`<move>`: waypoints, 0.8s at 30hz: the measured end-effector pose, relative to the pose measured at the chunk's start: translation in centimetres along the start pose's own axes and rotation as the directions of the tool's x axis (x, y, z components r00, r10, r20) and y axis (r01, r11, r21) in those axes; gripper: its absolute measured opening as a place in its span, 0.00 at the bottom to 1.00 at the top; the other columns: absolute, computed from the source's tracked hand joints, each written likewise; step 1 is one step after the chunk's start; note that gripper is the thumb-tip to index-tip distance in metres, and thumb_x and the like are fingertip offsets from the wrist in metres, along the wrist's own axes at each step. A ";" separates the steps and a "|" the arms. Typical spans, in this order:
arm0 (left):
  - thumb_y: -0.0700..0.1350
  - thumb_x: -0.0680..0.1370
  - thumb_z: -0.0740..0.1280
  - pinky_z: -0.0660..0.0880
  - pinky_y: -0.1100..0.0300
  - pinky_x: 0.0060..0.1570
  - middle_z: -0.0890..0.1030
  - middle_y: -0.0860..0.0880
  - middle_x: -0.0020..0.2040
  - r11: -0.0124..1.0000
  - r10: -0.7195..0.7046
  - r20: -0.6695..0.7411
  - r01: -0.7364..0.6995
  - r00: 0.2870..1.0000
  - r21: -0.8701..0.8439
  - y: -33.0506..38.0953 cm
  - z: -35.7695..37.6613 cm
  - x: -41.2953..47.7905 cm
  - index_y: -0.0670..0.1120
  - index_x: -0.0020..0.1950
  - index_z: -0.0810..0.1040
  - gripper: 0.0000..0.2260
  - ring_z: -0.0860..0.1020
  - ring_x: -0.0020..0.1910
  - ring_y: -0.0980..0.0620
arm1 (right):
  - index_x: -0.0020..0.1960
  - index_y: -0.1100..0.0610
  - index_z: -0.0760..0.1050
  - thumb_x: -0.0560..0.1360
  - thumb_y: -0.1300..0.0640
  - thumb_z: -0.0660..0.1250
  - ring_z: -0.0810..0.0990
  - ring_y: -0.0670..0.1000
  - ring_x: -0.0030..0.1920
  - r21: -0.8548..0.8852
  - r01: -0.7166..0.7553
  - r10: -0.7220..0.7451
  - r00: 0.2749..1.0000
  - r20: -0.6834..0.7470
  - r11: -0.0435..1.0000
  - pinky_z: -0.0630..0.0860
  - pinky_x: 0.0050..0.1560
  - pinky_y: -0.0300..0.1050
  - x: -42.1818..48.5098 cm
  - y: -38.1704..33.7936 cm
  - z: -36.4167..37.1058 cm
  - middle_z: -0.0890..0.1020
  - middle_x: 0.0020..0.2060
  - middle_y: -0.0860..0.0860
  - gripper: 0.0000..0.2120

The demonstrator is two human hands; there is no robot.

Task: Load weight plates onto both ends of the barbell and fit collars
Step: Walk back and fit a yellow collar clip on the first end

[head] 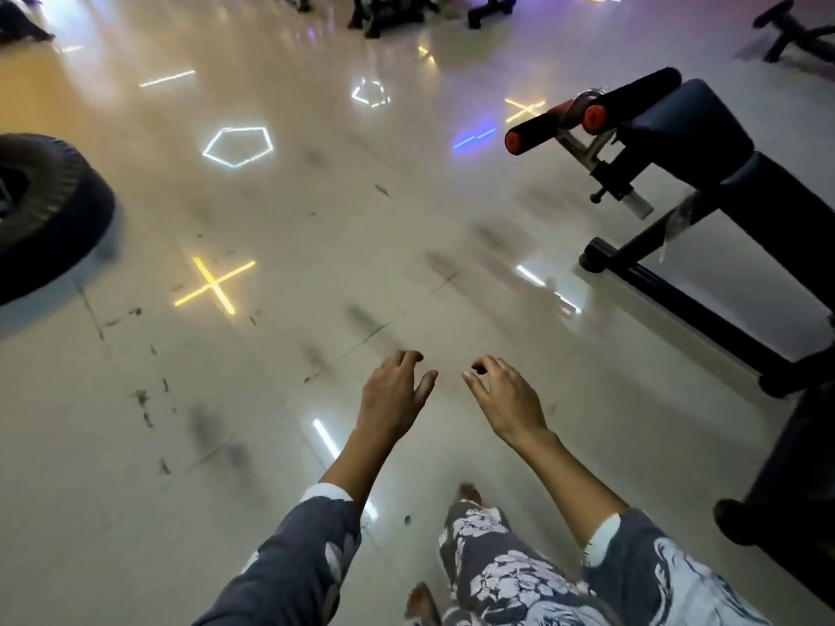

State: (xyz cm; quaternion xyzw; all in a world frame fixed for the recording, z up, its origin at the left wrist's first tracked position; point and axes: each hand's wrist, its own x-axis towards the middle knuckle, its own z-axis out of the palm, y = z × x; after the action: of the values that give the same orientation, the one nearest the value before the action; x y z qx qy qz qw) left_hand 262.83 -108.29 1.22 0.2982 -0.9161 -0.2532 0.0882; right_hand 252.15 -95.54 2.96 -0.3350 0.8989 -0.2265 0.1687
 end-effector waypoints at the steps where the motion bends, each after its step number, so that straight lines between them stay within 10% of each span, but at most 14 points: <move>1: 0.53 0.79 0.60 0.72 0.52 0.52 0.77 0.44 0.58 1.000 0.000 0.007 0.000 1.000 0.005 -0.7 0.0 1.7 0.43 0.61 0.73 0.17 0.75 0.57 0.45 | 0.58 0.58 0.72 0.79 0.49 0.57 0.76 0.56 0.56 -0.007 0.007 -0.007 1.000 0.013 1.000 0.73 0.54 0.48 1.9 -0.2 0.2 0.78 0.57 0.55 0.16; 24: 0.51 0.78 0.62 0.73 0.52 0.47 0.80 0.44 0.53 0.996 0.072 0.036 -0.074 0.997 0.042 -12.5 -4.5 64.1 0.43 0.57 0.76 0.13 0.78 0.52 0.43 | 0.56 0.58 0.74 0.79 0.49 0.58 0.76 0.55 0.56 0.002 -0.002 0.002 1.000 0.026 1.000 0.74 0.54 0.49 64.9 -7.9 -3.4 0.79 0.56 0.55 0.15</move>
State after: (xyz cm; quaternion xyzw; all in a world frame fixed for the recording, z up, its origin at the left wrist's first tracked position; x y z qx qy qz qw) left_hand 218.82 -156.71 -0.67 0.2621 -0.9330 -0.2348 0.0751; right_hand 208.07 -143.90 0.09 -0.3370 0.8967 -0.2229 0.1809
